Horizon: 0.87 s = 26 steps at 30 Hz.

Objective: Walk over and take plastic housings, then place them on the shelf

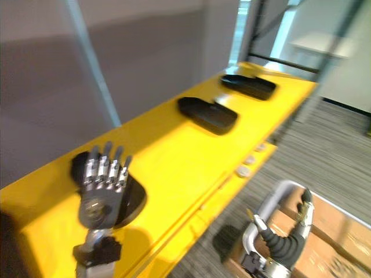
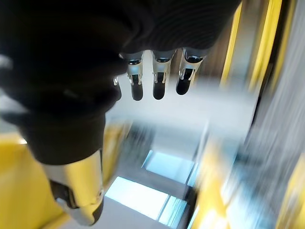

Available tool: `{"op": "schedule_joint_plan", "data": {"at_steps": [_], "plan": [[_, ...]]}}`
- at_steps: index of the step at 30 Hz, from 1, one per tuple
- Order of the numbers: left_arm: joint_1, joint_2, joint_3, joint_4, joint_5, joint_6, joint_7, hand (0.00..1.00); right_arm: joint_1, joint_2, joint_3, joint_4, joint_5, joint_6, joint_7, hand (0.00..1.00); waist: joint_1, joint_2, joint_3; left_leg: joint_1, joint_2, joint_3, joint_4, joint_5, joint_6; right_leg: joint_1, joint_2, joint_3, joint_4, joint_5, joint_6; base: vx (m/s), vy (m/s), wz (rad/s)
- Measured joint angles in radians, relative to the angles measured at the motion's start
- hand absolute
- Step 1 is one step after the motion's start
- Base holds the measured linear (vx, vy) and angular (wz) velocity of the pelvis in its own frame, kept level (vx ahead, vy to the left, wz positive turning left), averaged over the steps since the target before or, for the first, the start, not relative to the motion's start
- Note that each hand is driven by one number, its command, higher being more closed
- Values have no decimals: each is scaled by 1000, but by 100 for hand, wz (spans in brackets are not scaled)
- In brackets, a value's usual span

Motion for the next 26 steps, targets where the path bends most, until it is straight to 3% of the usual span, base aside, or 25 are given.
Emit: {"op": "schedule_joint_plan", "data": {"at_steps": [1,2,3,4,5,6,7,9,11,12,13,14,16,20,23,26], "plan": [[-3,1,-4,3,20,0,35,0,25,-3,4,4,5,-7,5,0,-4,-7,0,28,-15,32,-9,10,17,-2,-11,-51,-17,32,-34,-62,201,-200],[-9,4,-3,6,28,-1,53,0,38,-3,7,5,7,-13,10,0,-8,-15,-3,30,-30,44,-7,21,36,-8,-19,-75,-39,62,-43,-131,191,-185],[-50,13,12,25,30,-3,83,0,27,2,24,13,22,-22,24,0,-13,-23,-3,-12,-93,47,-16,19,87,-4,-29,-80,-220,213,-8,-228,215,-180],[-66,5,29,30,37,-4,90,0,5,-3,26,22,25,-25,28,0,1,-3,-8,-32,-107,44,-84,37,118,0,-30,-92,-279,245,-12,-351,265,-217],[-105,8,66,39,50,-7,102,0,-41,12,42,60,25,-32,33,0,2,-22,8,-37,-105,115,-142,32,158,-44,-44,-192,-112,125,-81,-283,163,-158],[-113,12,85,47,51,-6,113,0,-61,26,49,87,30,-30,42,0,2,-40,13,-39,-107,155,-140,44,166,-47,-69,-235,-42,66,-120,-251,131,-164],[-95,5,110,60,54,-6,132,0,-87,35,54,121,34,-29,60,0,10,-36,15,-33,-89,209,-149,57,170,-22,-101,-332,54,10,-142,-166,78,-146],[-68,3,131,64,86,-11,152,0,-129,35,53,174,45,-23,82,0,29,-25,8,-27,-63,280,-164,72,169,55,-159,-409,101,-17,-120,-153,56,-136],[-55,3,137,78,131,-16,172,0,-160,37,52,233,45,-1,111,0,41,-43,-11,-49,-51,335,-163,87,155,150,-213,-405,87,-22,-111,-156,-66,-86],[-52,4,137,80,144,-17,177,0,-163,37,52,245,45,5,117,0,40,-46,-17,-60,-48,342,-160,91,152,178,-217,-405,61,-20,-106,-135,-182,-53],[-47,4,138,80,162,-26,189,0,-165,37,51,260,45,13,131,0,47,-55,-28,-81,-46,360,-150,98,143,225,-212,-406,-48,-23,-87,-123,-281,-58],[-46,0,143,80,167,-38,192,0,-167,34,47,282,45,19,145,0,62,-51,-34,-97,-44,363,-150,109,132,248,-199,-411,-144,-33,-46,-104,-289,-65],[-47,-6,146,76,182,-47,208,0,-175,26,41,324,50,40,173,0,71,-40,-42,-100,-29,378,-155,119,117,296,-167,-410,-267,-19,-9,-41,-234,-56],[-56,-33,149,59,177,-55,185,0,-165,22,7,375,74,51,212,0,69,-37,-69,-91,-1,381,-164,138,98,347,-125,-409,-385,-7,10,-25,-171,-24],[-76,-36,118,49,141,21,107,0,-172,15,-76,457,145,79,277,0,61,-33,-86,-86,-2,363,-212,172,86,344,-117,-415,-398,-3,4,-29,-103,6],[-120,-26,45,303,164,220,31,0,-211,5,-152,703,278,150,374,0,62,-28,-105,-69,-20,341,-266,213,80,360,-123,-443,-413,6,-7,-23,-13,19]]}}
